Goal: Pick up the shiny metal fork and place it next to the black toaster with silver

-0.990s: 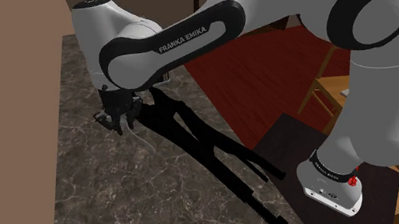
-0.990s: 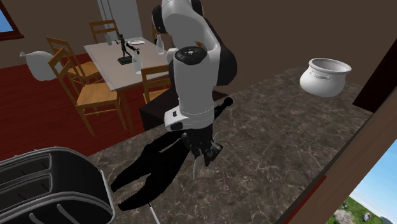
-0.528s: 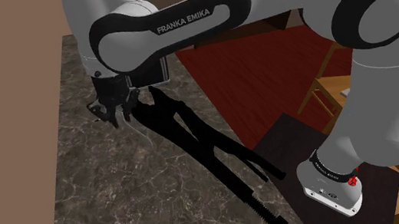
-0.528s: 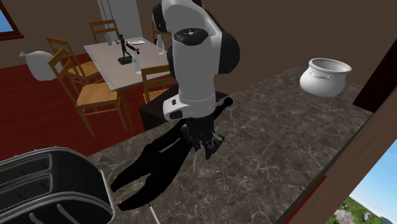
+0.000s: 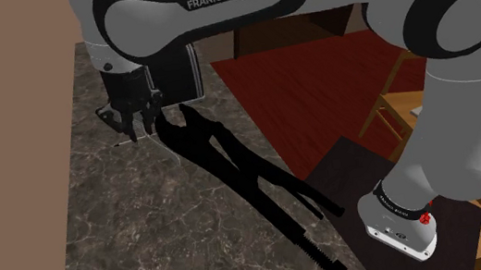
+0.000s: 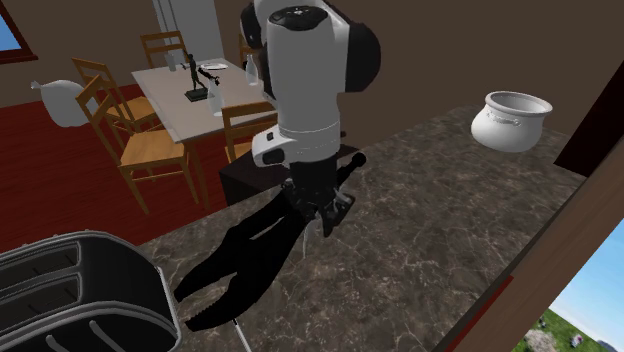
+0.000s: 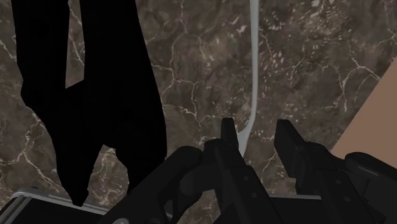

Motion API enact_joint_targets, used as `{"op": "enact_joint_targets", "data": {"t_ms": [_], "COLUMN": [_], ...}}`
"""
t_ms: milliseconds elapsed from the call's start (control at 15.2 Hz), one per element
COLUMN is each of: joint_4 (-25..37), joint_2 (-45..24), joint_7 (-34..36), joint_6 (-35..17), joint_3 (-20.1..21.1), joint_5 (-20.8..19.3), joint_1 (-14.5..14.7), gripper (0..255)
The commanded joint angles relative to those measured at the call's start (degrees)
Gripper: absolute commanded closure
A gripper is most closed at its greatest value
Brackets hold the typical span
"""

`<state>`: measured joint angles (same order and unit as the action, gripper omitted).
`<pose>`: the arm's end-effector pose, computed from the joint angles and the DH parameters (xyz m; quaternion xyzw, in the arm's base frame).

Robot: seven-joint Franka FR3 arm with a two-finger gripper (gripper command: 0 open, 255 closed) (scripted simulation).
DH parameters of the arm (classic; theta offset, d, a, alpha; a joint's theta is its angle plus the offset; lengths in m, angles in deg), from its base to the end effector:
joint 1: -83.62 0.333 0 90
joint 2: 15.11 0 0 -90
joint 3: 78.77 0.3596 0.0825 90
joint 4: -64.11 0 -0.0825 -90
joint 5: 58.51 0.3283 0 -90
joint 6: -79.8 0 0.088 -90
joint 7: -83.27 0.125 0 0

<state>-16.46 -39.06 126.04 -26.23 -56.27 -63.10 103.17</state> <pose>0.5167 0.3896 0.5184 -0.9987 0.0138 0.0049 0.0480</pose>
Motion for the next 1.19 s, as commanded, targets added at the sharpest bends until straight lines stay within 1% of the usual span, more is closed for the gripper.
{"op": "enact_joint_targets", "data": {"t_ms": [0, 594, 1122], "joint_4": [1.3, 9.4, 19.3], "joint_2": [0.2, -0.6, -2.9], "joint_7": [0.0, 0.3, 0.7], "joint_6": [1.5, 8.8, 16.4], "joint_3": [0.1, 0.2, 0.2], "joint_5": [0.1, -0.2, -1.0], "joint_1": [0.1, 0.9, 2.4], "gripper": [255, 255, 255]}}
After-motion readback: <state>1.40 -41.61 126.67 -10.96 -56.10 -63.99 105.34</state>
